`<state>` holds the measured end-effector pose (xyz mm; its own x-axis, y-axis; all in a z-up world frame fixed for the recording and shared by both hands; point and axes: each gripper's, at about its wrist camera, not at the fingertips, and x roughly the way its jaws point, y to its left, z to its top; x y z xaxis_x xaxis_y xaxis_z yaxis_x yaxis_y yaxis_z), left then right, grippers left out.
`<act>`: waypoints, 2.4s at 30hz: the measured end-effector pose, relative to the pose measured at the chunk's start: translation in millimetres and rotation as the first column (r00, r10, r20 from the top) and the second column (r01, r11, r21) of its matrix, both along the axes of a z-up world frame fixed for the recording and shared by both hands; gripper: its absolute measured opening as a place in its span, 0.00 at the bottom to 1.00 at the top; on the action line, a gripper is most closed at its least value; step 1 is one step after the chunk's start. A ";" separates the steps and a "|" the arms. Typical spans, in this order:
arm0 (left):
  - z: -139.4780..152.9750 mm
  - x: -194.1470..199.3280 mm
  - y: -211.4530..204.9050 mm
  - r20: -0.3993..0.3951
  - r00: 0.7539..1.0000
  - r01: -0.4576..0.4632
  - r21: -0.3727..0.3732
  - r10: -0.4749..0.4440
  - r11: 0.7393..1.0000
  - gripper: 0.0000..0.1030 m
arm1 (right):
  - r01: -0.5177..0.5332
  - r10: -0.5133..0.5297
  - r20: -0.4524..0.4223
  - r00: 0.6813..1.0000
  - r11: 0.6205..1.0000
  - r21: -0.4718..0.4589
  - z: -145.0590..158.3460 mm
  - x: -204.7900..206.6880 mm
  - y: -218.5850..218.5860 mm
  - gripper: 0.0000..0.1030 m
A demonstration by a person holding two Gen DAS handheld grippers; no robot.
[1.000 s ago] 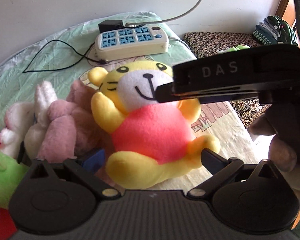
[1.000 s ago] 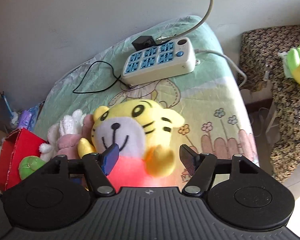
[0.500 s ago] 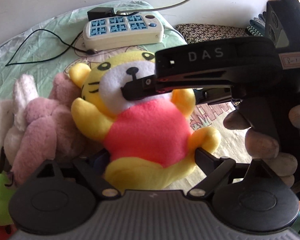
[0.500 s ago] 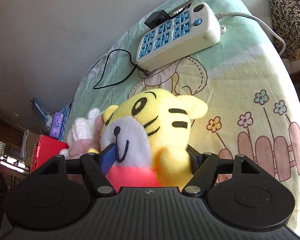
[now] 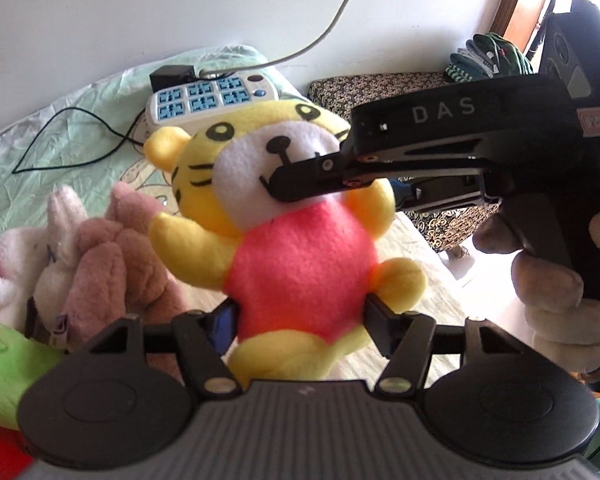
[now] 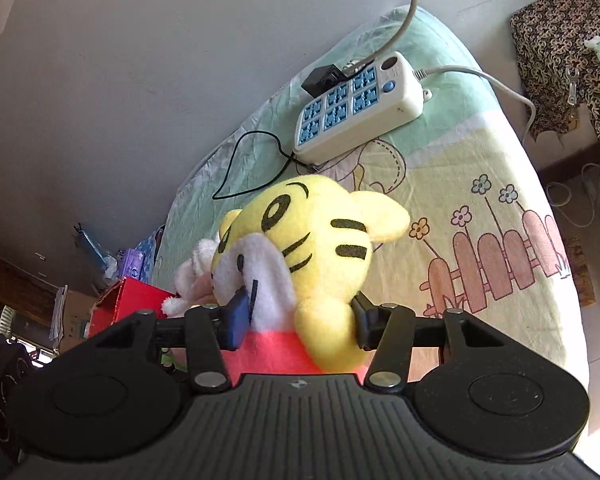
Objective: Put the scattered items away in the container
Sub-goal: 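Close the right gripper on the tiger plush and lift it, then carry the tiger plush with the right gripper over the red box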
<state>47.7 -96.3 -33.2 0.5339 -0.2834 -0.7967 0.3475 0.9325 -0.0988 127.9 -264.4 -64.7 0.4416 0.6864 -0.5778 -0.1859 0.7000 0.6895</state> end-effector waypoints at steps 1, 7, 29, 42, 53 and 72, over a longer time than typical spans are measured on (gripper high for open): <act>4.5 -4.9 0.8 0.018 1.000 -0.002 0.001 0.002 1.000 0.62 | 0.006 -0.006 0.019 1.000 1.000 -0.006 6.4 -4.8 2.9 0.51; 36.1 -36.0 25.2 0.121 0.992 -0.033 0.013 0.031 0.999 0.62 | 0.021 -0.021 0.100 0.995 1.000 0.007 37.3 -29.5 20.0 0.51; 91.6 -122.1 262.6 0.208 0.973 -0.081 -0.078 0.096 0.994 0.63 | 0.020 -0.025 0.165 0.986 0.999 0.029 91.9 -96.8 224.9 0.51; 56.1 -118.8 333.6 0.171 0.985 0.024 -0.118 -0.004 0.993 0.69 | 0.171 -0.091 0.244 0.965 0.928 -0.331 99.9 -121.4 344.3 0.51; 46.7 -131.6 364.6 0.164 0.984 0.087 -0.133 -0.065 0.987 0.65 | 0.145 0.078 0.298 0.951 0.739 -0.658 95.0 -114.8 423.4 0.54; 26.2 -103.7 396.1 0.077 0.996 -0.031 -0.148 0.043 0.988 0.63 | 0.078 0.081 0.203 0.976 0.739 -0.669 55.1 -92.2 434.4 0.67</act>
<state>-55.9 299.8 -7.0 0.6067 -0.3728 -0.7021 0.3252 0.9223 -0.2087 35.7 170.0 -9.6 0.6023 0.1564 -0.7828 -0.2679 0.9634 -0.0137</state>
